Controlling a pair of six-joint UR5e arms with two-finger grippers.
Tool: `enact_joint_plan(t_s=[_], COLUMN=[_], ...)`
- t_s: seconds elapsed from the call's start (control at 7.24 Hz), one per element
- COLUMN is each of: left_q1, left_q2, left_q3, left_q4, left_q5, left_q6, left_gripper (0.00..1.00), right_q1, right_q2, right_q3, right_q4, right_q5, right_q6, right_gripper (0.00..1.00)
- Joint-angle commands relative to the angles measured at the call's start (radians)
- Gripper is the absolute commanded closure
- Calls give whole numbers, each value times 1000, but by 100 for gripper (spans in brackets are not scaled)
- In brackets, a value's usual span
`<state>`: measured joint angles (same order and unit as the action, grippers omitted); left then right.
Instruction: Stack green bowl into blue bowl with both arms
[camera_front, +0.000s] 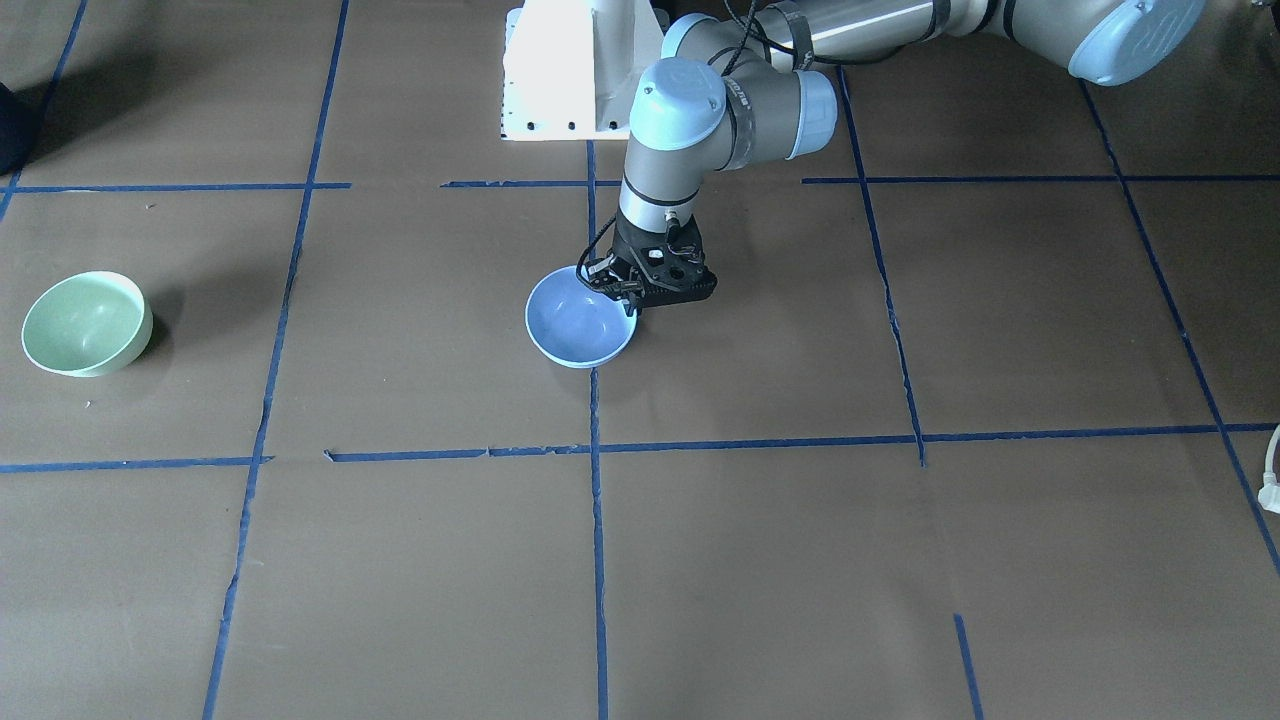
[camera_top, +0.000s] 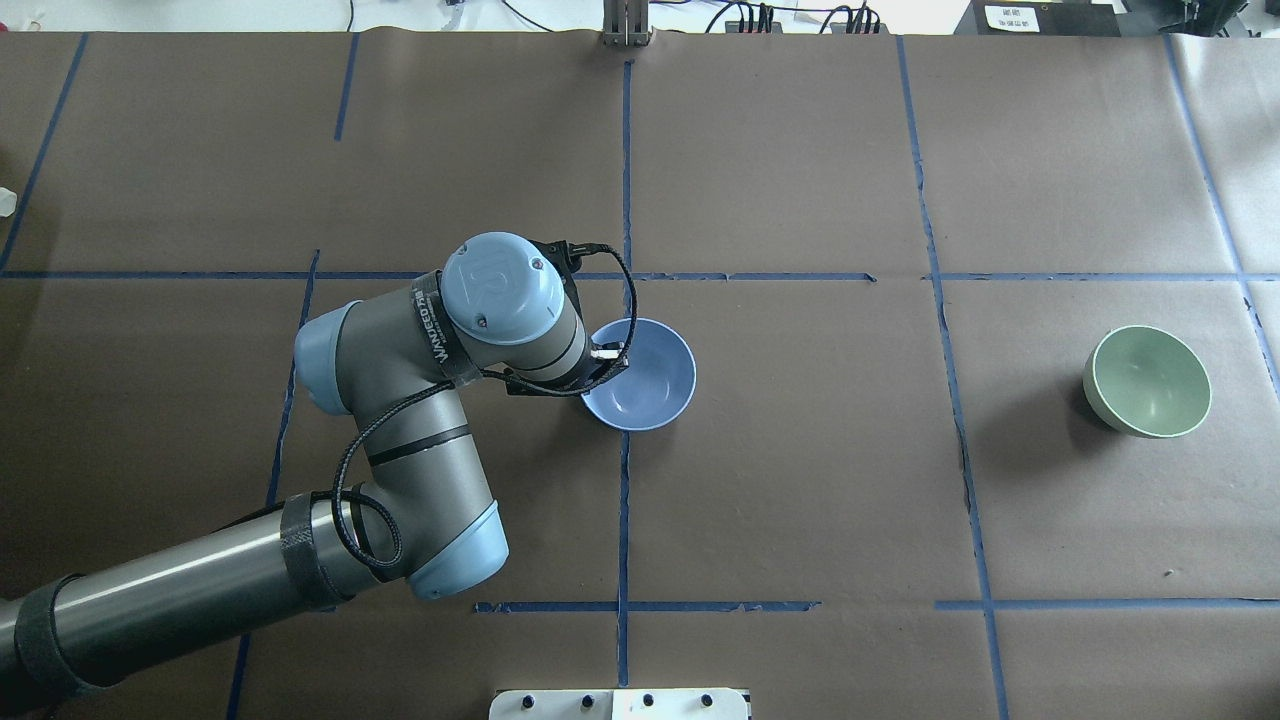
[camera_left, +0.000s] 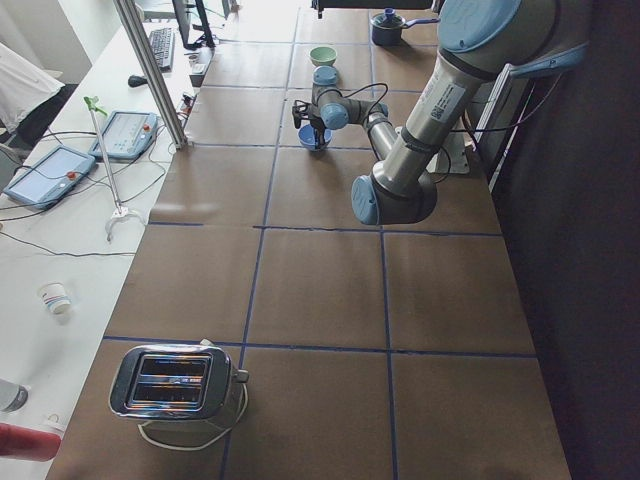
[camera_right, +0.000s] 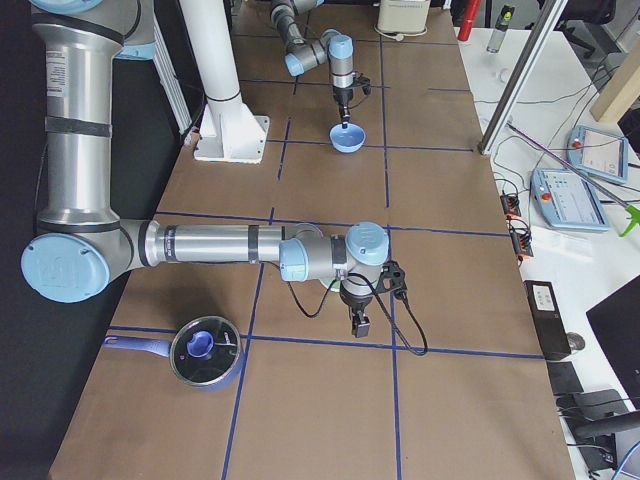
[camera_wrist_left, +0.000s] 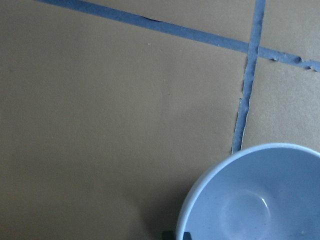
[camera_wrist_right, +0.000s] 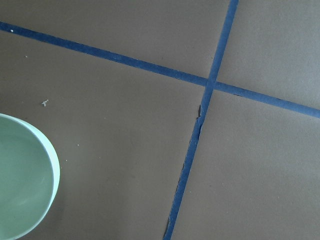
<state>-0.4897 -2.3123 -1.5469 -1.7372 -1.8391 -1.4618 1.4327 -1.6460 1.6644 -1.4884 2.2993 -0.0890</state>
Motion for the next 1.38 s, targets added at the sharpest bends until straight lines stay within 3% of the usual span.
enact_joint_plan(t_s=[0.0, 0.14, 0.28, 0.41, 0.69, 0.97, 1.24], left_q1=[-3, -3, -7, -47, -166, -416, -734], left_q2=[5, 7, 7, 11, 94, 346, 598], left_q3=[1, -1, -7, -30, -199, -352, -351], left_q4=[1, 2, 16, 65, 346, 396, 386], left_q5=[1, 1, 4, -11, -96, -229, -363], left_q6=[3, 3, 35, 99, 426, 828, 1344], left_gripper=[94, 72, 1, 0, 0, 0, 0], right_q1=[0, 0, -1, -2, 0, -20, -44], right_q2=[0, 0, 6, 12, 20, 21, 41], right_q3=[0, 0, 0, 6, 26, 73, 106], right_q4=[-1, -1, -3, 0, 4, 2, -6], right_q5=[0, 0, -1, 2, 44, 54, 54], right_q6=[0, 0, 2, 33, 97, 98, 103], right_gripper=[0, 0, 0, 0, 0, 0, 0])
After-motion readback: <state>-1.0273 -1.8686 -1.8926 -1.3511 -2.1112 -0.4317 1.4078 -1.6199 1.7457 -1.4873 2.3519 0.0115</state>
